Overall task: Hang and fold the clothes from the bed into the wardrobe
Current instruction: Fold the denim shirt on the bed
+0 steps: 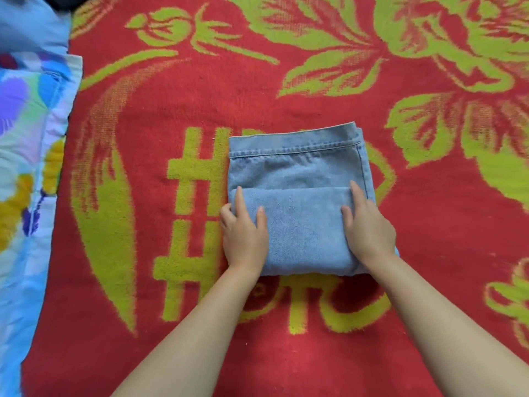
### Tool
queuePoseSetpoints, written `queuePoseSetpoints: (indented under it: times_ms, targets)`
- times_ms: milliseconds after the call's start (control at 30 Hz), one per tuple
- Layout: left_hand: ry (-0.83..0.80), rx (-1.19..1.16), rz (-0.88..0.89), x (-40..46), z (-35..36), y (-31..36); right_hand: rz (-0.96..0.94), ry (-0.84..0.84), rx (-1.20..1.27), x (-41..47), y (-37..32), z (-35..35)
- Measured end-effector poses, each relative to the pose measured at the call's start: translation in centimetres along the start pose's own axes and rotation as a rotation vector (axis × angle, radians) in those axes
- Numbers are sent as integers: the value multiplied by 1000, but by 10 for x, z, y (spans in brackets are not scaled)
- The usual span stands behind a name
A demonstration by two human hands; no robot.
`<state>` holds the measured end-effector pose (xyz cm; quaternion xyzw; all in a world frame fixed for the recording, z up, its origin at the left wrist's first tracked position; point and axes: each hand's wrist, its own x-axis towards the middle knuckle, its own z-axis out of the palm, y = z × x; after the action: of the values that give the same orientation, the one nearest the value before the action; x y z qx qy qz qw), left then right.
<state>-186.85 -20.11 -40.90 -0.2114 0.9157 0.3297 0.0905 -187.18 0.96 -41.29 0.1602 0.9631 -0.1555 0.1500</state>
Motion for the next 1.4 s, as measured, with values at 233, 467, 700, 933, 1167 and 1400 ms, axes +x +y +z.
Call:
queuePoseSetpoints:
  times_ms: [233,467,700,933,1167,1400]
  targets:
    - [-119,438,-9,-6,30,-19,-98,-13,-151,-9,12,27]
    - [-219,576,873,-33,2,-41,-803,-13,-356,-44,13,17]
    - [-484,836,575,-42,7,-39,-561,-380,-624,-50,11,16]
    - [-780,602,521,-28,-56,11,-572,-871,-404,-15,-32,-84]
    - [-984,427,338,108,-108,78,-571,-471,-342,83,-83,-128]
    - [-141,649,668,76,-47,48,-693,34,-189,36,-67,-41]
